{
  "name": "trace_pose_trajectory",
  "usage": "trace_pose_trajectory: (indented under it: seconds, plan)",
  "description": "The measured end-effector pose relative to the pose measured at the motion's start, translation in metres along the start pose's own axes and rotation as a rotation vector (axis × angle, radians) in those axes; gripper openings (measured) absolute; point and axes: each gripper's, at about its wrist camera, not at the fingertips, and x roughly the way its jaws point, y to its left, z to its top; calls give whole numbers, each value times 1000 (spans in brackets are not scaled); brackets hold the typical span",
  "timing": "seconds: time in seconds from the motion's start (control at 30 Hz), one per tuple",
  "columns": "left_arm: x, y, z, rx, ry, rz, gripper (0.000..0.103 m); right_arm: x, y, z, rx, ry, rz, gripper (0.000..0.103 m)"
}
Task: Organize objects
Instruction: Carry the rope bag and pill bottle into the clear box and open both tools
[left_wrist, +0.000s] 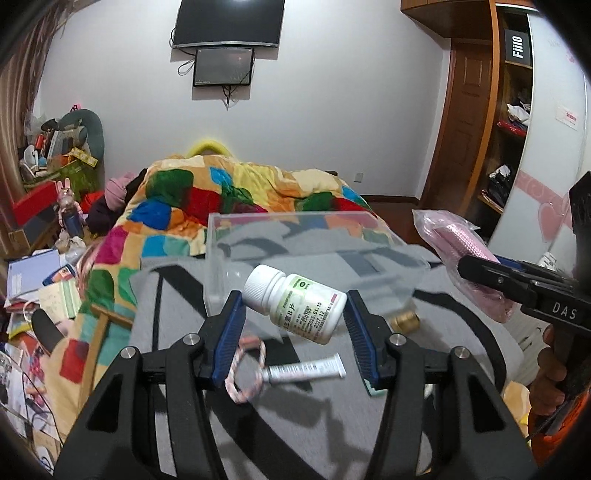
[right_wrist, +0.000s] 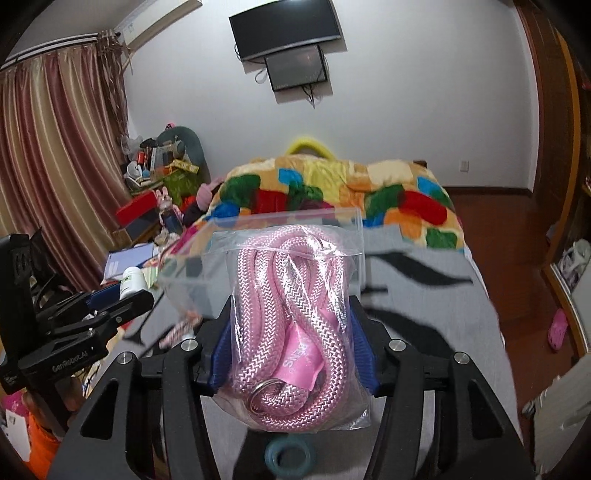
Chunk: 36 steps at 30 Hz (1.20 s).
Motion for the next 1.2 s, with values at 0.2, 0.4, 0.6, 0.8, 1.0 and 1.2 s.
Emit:
trace_pose_trajectory:
  seconds: [0.2, 0.4, 0.6, 0.8, 1.0, 1.2]
  plan:
    - [33, 8, 21, 11, 26, 76, 54, 28, 3, 34, -6, 5, -1, 51]
    - [73, 20, 35, -28, 113, 51, 54, 69, -3, 54, -16, 72, -48, 51]
    - [110, 14, 40, 21, 200, 61, 54, 118, -8, 56, -53, 192, -77, 51]
    - [132, 3, 34, 92, 272, 70, 54, 144, -5, 47, -120, 259, -104, 52]
    - [138, 7, 33, 76, 311, 67, 57, 152, 0, 46, -159, 292, -101, 54]
    - [124, 8, 34, 85, 287, 55, 74, 151, 8, 44, -174, 305, -85, 55]
